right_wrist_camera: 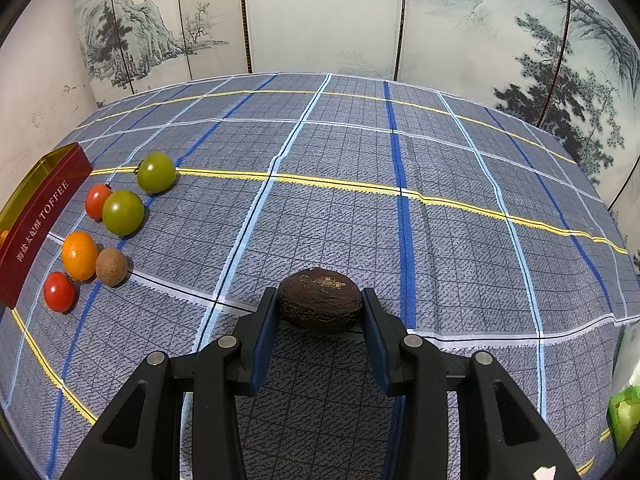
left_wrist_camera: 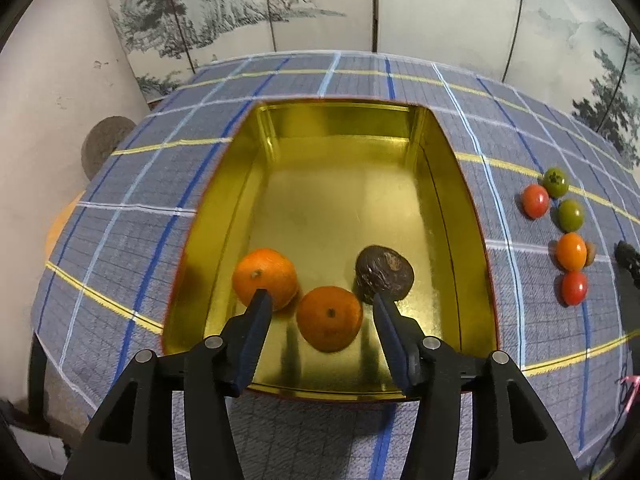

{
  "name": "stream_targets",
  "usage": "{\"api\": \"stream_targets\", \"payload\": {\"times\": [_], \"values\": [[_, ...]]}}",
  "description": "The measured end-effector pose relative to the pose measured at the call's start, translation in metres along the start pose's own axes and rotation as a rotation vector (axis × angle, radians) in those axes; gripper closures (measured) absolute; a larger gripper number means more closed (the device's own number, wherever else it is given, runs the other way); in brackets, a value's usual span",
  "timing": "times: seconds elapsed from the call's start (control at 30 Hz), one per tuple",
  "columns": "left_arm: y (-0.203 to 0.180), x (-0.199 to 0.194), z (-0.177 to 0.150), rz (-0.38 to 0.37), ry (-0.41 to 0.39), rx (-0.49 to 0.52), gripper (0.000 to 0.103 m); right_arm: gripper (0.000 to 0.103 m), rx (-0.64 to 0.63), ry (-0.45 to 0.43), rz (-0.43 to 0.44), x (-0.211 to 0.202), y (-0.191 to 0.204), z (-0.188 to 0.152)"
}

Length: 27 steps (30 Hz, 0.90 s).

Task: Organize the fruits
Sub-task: 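Lower the tangerine beside the first one and open the left gripper, then carry the brown avocado with the right gripper over the tray while the left gripper withdraws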

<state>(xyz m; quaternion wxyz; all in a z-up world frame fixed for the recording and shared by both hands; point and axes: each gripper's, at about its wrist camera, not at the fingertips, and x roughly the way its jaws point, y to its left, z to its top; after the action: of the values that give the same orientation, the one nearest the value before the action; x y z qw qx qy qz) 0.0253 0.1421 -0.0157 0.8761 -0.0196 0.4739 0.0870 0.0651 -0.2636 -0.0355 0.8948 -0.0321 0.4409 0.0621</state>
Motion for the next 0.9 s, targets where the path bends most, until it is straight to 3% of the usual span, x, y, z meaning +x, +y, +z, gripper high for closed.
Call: {"api": "stream_targets", "payload": {"times": [0.23,0.5,0.7,0.9], "values": [[0.007,-0.022,-0.004,0.014,-0.084,-0.036,0.041,0.066,0.042,0.001,0.006,-0.002,0.000,0.000],[0.019,-0.035,-0.009,0.000,-0.114,-0.081,0.038,0.066,0.027,-0.042,0.042,-0.025,0.022,0.014],[0.030,-0.042,-0.012,0.025,-0.123,-0.104,0.038,0.066,-0.065,-0.088,0.169,-0.046,0.081,0.033],[0.048,-0.049,-0.017,0.053,-0.125,-0.136,0.038,0.066,-0.199,-0.091,0.352,-0.058,0.169,0.045]]}}
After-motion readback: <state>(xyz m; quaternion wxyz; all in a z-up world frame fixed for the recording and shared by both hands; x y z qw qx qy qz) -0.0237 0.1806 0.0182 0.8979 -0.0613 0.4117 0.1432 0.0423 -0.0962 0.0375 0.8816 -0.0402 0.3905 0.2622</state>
